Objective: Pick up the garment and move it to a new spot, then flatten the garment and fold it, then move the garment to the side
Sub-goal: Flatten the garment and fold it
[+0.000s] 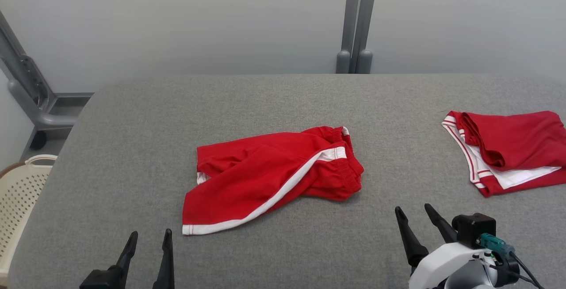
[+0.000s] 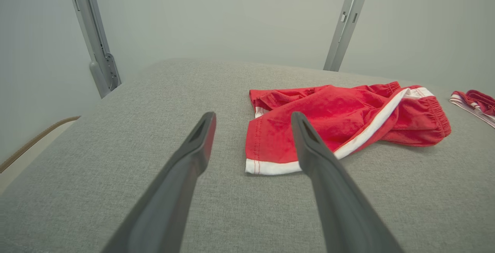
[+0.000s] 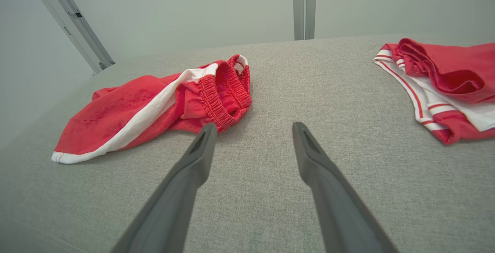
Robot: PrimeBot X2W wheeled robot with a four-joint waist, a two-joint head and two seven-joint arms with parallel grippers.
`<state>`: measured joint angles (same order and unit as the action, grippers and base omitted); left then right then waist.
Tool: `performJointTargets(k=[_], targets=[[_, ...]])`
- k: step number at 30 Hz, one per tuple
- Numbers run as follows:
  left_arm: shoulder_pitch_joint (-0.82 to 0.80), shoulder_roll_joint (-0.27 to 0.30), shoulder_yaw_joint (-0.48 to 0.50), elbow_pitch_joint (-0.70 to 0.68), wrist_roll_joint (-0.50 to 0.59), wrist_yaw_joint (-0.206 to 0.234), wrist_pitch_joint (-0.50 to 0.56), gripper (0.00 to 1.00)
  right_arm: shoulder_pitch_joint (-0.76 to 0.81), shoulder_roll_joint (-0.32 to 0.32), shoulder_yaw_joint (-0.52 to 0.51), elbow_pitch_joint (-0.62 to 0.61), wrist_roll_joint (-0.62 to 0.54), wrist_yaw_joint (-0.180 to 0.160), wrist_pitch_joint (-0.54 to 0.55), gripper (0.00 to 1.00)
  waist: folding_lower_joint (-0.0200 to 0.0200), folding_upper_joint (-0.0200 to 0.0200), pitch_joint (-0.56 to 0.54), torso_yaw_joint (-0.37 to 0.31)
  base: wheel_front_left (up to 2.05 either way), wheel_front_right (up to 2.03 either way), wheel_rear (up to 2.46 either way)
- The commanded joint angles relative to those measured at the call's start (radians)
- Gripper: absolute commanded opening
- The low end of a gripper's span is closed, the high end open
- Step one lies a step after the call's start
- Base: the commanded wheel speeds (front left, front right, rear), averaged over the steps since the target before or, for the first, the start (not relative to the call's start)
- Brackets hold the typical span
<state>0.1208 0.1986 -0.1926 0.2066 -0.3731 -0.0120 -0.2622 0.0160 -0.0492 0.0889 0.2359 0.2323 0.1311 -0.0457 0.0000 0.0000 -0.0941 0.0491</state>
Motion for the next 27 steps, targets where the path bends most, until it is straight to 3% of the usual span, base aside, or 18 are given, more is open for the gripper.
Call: performJointTargets(k=[1,12,18,22,27], targets=[[-0.016,-0.001,0.005,-0.002,0.006,0.004,-0.003,1.00,0.011,-0.003,0.000,-0.005,-0.007,-0.001,0.001,1.00,0.0000,0.0000,0.002,-0.001,0.00,0.00,0.00],[-0.034,0.007,-0.001,0.026,-0.002,0.002,0.024,1.00,-0.027,-0.002,0.007,-0.023,0.019,-0.001,0.042,1.00,0.0000,0.0000,0.016,-0.004,0.00,0.00,0.00],[-0.106,0.030,-0.018,0.073,-0.013,-0.001,0.164,1.00,-0.146,-0.003,0.042,-0.041,0.014,-0.001,0.281,1.00,0.0000,0.0000,0.026,-0.012,0.00,0.00,0.00],[-0.192,0.044,-0.035,0.124,-0.025,-0.001,0.303,1.00,-0.246,-0.003,0.056,-0.071,0.022,-0.001,0.468,1.00,0.0000,0.0000,0.039,-0.012,0.00,0.00,0.00],[-0.302,0.056,-0.061,0.196,-0.015,0.011,0.468,1.00,-0.359,-0.002,0.082,-0.089,0.005,-0.001,0.624,1.00,0.0000,0.0000,0.066,-0.011,0.00,0.00,0.00]])
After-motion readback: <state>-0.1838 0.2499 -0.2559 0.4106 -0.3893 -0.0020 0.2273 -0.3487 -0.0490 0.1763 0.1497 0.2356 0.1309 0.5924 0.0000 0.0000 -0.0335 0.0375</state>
